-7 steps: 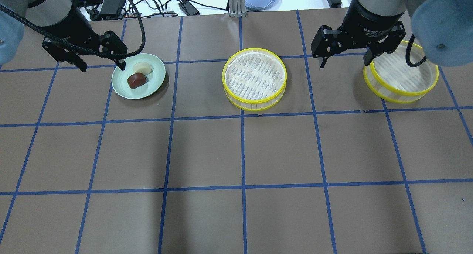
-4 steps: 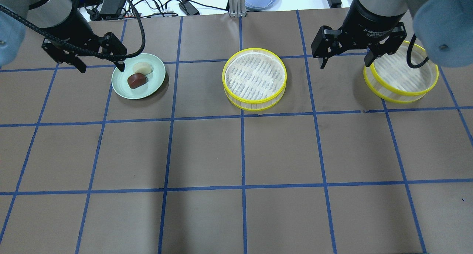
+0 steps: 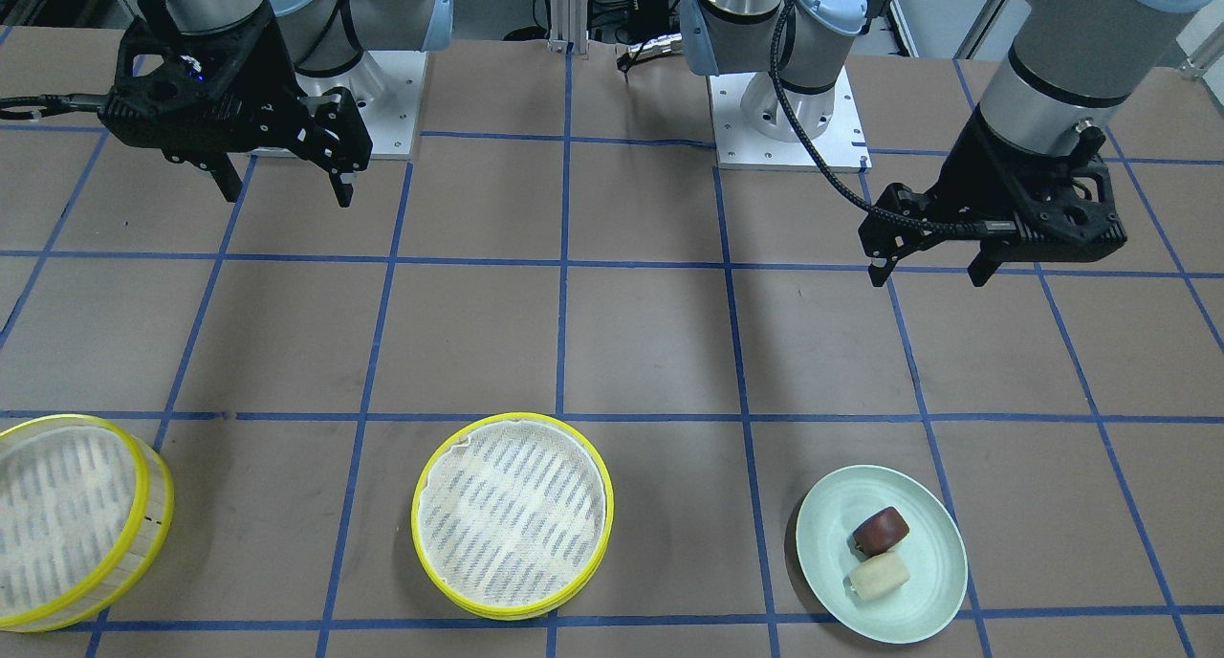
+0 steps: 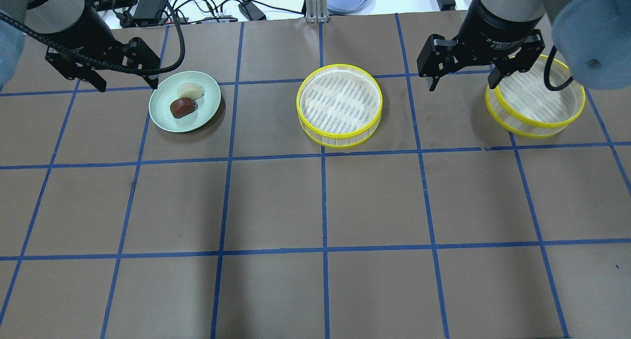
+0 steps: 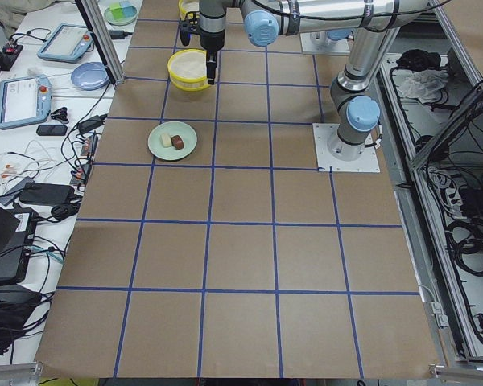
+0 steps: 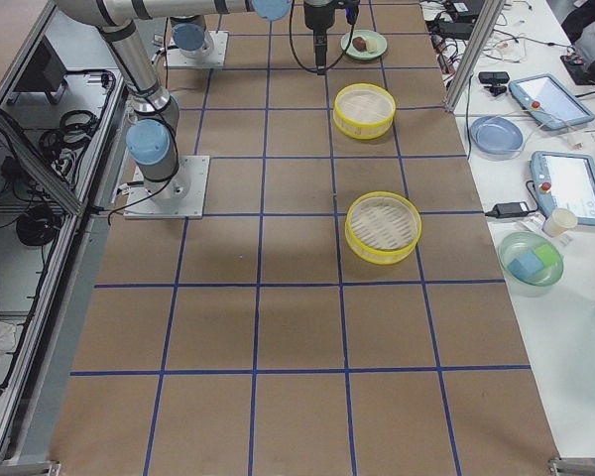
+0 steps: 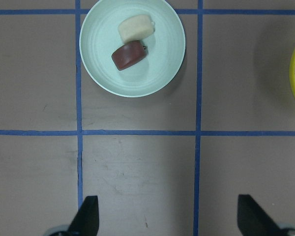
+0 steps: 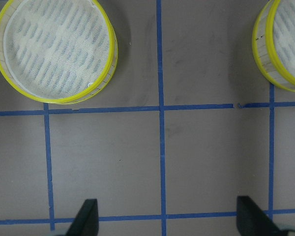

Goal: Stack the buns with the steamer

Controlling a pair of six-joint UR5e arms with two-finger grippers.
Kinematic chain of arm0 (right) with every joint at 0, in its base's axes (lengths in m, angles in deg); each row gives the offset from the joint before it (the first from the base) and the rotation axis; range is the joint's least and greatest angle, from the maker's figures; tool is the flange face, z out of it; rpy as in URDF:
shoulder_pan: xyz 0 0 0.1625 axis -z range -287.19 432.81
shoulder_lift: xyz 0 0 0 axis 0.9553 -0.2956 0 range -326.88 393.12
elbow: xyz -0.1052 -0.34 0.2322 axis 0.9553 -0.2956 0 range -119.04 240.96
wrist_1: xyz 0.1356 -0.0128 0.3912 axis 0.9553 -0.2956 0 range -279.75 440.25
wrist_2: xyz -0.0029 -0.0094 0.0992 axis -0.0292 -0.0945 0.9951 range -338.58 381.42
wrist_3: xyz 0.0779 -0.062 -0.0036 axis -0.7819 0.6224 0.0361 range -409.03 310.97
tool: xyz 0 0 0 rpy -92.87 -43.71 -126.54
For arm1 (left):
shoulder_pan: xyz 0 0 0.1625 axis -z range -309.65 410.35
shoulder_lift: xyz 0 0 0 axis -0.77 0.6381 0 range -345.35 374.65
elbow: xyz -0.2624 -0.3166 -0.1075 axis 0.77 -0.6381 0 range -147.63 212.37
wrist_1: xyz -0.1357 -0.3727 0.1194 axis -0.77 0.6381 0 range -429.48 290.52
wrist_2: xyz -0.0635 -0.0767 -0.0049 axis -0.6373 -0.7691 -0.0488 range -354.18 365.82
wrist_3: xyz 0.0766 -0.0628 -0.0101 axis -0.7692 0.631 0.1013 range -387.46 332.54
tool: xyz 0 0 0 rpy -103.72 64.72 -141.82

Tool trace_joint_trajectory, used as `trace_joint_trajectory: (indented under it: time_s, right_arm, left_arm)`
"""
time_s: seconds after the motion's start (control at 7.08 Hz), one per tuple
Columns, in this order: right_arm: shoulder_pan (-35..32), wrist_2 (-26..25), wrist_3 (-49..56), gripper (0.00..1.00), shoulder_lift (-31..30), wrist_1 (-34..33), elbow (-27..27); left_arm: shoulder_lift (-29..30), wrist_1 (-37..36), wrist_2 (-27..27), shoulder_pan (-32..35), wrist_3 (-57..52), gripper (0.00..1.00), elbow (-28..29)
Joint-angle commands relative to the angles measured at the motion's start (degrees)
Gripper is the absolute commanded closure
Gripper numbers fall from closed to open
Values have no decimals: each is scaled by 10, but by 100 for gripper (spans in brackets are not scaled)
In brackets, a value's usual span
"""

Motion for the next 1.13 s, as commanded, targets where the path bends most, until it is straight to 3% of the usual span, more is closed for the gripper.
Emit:
trace_joint_trajectory:
  time_s: [0.0,0.14,0.71,0.99]
  right_arm:
    - [1,-2,0,0,-1,0,0]
    - [5,-2,0,0,-2,1,-1]
    - [7,-1,0,0,-7,3,-2]
    - [7,3,0,0,-8,1,-2]
  left_arm:
    - [49,-89,-2,-7,3,0,-1]
    - [94,-184,-3,-8,-8,0,-2]
    - [241,-414,-2,-8,-113,0,-4]
    - [296,-429,-10,-33,-92,0,4]
